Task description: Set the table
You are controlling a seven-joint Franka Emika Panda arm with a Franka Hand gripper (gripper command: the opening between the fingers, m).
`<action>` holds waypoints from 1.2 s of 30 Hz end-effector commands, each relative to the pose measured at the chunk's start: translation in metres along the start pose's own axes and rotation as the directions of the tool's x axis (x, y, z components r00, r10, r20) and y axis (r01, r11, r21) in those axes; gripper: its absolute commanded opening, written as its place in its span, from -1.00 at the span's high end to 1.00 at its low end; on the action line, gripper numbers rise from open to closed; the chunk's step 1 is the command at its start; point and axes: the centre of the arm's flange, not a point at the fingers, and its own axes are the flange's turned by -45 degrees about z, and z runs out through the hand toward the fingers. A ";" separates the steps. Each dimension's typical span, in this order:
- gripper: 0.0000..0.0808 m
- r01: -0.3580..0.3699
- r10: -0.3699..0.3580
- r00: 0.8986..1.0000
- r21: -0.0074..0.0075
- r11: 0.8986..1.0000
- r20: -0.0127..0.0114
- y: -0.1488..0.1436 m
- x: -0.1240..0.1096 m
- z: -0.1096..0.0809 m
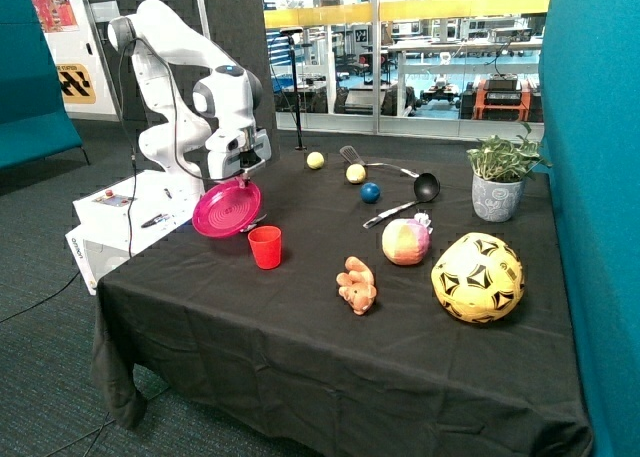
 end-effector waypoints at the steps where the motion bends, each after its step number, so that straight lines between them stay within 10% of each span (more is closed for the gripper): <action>1: 1.00 0.091 -0.091 0.996 0.000 0.996 -0.006 -0.032 -0.018 -0.021; 36: 1.00 0.332 -0.332 0.943 -0.001 0.943 -0.006 -0.125 -0.041 -0.012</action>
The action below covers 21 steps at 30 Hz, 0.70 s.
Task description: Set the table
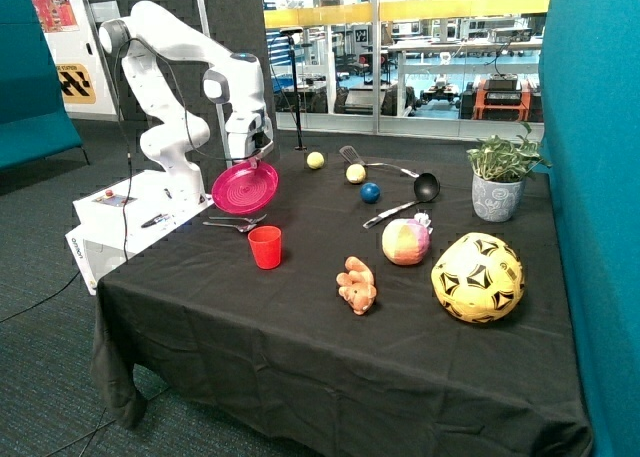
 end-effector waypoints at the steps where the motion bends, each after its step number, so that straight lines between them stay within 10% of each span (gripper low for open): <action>1: 1.00 0.099 -0.099 0.995 0.003 0.995 -0.003 -0.034 0.001 0.005; 21: 1.00 0.291 -0.291 0.957 0.002 0.957 -0.004 -0.085 -0.016 0.012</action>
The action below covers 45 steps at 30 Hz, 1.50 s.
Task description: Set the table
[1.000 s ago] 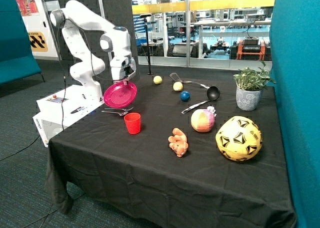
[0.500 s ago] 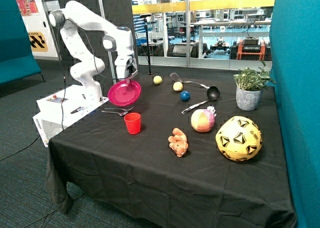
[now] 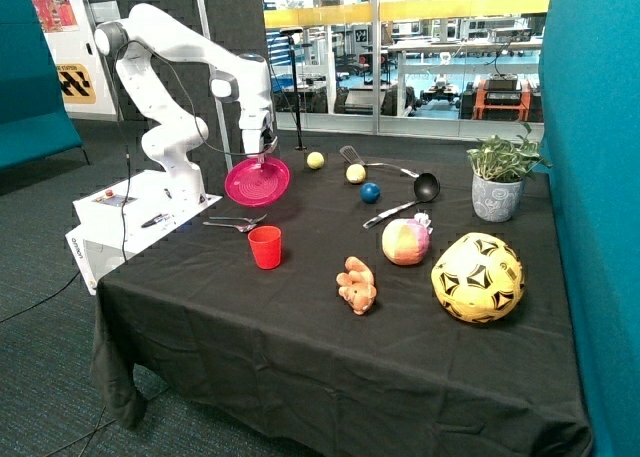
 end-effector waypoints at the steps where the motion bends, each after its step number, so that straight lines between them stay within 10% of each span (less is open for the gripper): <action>1: 1.00 0.106 -0.106 0.994 -0.001 0.994 -0.003 -0.028 -0.005 0.005; 18: 1.00 0.212 -0.212 0.977 -0.001 0.977 -0.003 -0.043 -0.016 0.012; 45: 1.00 0.401 -0.401 0.916 -0.002 0.916 -0.003 -0.055 -0.054 0.040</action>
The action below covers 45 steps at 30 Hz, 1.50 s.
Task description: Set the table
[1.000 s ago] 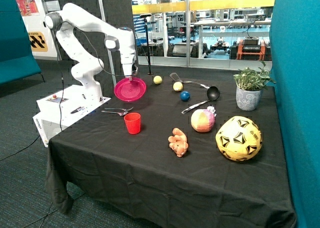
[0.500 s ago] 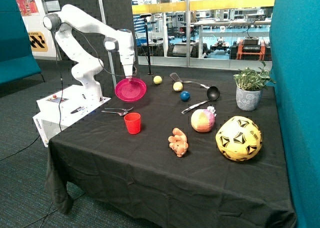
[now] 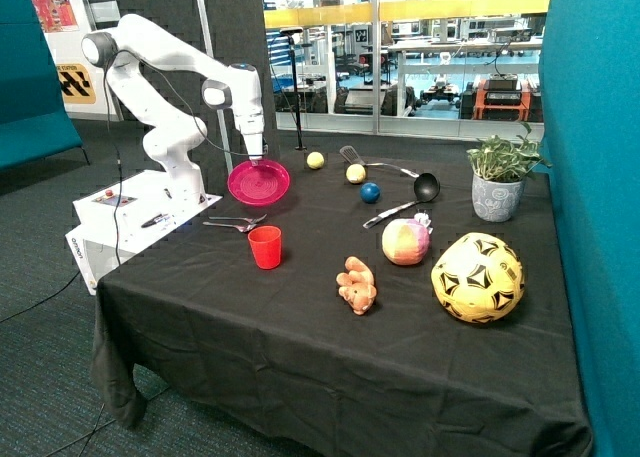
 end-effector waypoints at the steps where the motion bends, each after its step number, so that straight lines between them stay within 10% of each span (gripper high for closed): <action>1: 1.00 0.063 -0.063 0.998 0.000 0.998 -0.001 -0.003 -0.010 0.010; 21: 1.00 0.206 -0.206 0.979 0.000 0.979 -0.001 -0.034 0.018 0.010; 45: 1.00 0.173 -0.173 0.985 0.000 0.985 -0.001 -0.023 0.008 0.047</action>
